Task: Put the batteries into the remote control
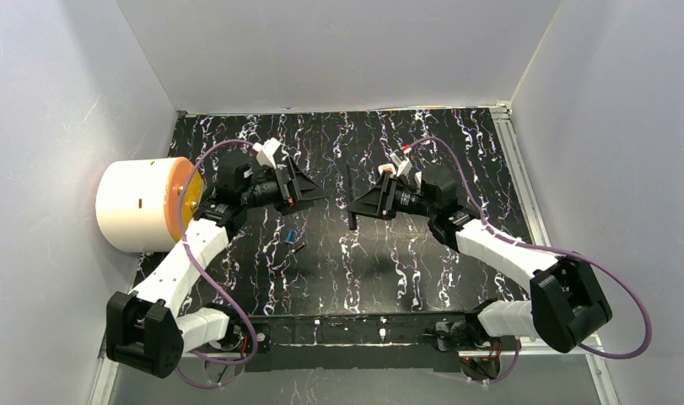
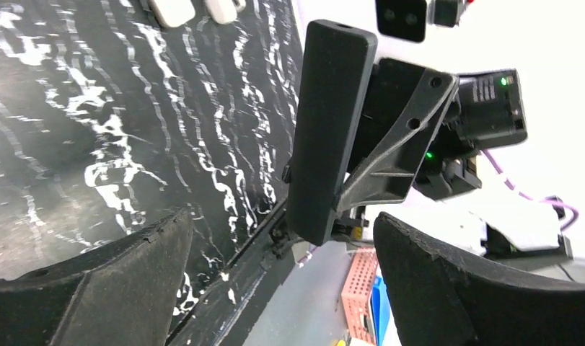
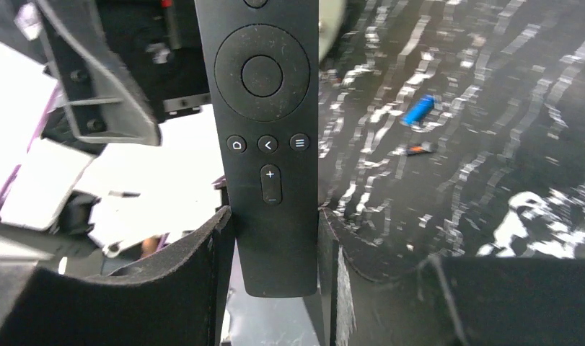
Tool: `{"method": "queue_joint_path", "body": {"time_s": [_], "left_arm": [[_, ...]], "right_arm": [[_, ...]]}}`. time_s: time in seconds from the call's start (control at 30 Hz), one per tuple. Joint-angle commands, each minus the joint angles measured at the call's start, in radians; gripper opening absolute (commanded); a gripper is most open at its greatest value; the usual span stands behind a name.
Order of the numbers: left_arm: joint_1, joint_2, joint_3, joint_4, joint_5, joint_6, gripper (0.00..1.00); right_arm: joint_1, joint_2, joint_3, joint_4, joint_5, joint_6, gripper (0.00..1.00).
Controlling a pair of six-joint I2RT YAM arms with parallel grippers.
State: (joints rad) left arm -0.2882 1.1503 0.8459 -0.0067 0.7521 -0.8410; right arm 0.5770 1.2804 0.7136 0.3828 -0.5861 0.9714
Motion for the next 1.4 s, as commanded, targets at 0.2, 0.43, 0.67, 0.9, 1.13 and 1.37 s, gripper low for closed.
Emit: {"method": "queue_joint_path", "body": {"time_s": [0.2, 0.43, 0.67, 0.9, 1.13, 1.37], "left_arm": [[-0.078, -0.038, 0.042, 0.132, 0.1, -0.014, 0.98], [-0.098, -0.02, 0.003, 0.335, 0.127, -0.123, 0.98], [-0.115, 0.032, -0.01, 0.345, 0.183, -0.156, 0.66], [-0.115, -0.014, -0.034, 0.385, 0.176, -0.16, 0.15], [-0.115, -0.026, -0.041, 0.357, 0.073, -0.163, 0.0], [-0.114, -0.016, 0.101, -0.166, -0.313, -0.05, 0.0]], "right_arm": [[0.067, 0.031, 0.048, 0.345, -0.202, 0.167, 0.23], [0.123, 0.07, 0.073, 0.376, -0.213, 0.181, 0.23], [0.146, 0.109, 0.077, 0.442, -0.231, 0.229, 0.24], [0.146, 0.136, 0.063, 0.498, -0.223, 0.27, 0.25], [0.147, 0.066, 0.066, 0.317, -0.079, 0.11, 0.7], [0.296, 0.002, 0.26, -0.311, 0.37, -0.386, 0.82]]}}
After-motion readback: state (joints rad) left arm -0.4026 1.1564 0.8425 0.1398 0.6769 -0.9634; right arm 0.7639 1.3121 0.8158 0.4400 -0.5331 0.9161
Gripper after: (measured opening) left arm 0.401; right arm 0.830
